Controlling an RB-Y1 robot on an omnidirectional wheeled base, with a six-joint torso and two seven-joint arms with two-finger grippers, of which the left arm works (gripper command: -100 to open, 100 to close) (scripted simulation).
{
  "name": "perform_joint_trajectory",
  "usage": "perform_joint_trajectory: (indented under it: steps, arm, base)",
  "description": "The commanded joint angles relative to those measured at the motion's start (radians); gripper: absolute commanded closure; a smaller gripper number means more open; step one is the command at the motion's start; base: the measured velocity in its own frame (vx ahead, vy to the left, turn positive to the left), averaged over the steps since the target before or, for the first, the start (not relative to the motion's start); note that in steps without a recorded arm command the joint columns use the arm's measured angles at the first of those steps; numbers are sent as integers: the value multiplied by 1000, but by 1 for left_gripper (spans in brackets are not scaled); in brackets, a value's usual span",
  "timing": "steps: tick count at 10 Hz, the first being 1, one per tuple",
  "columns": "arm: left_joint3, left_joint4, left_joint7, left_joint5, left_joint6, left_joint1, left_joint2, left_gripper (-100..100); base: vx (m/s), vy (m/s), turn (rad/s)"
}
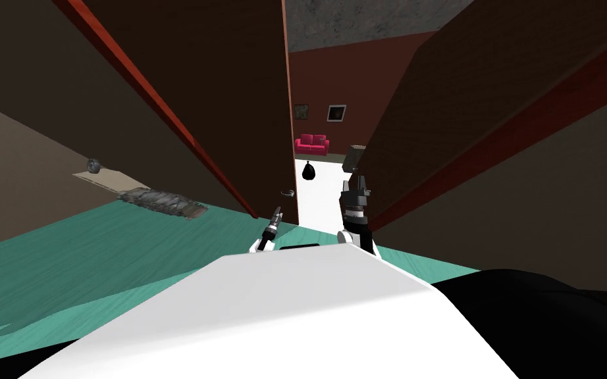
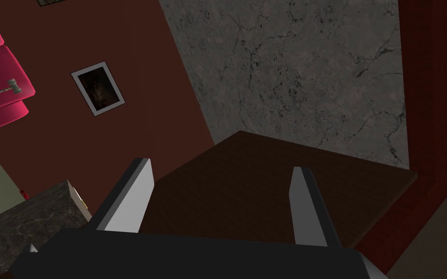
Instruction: Push the door open
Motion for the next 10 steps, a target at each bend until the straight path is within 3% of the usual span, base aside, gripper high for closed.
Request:
perform_joint_trajectory:
  steps: [1,2,4,10]
  arm:
    - [-2,32,2,-7,-7,-15,-5,-100]
    - [-4,51,3,-11,-12,-22,-9,-100]
    - [0,45,0,-7,-9,-22,-1,-100]
    - [11,58,-12,0,-18,-22,-1,-100]
  base:
    - [104,98,-102]
    - [113,147,-77]
    - [75,32,-24]
    - [183,-51,-23]
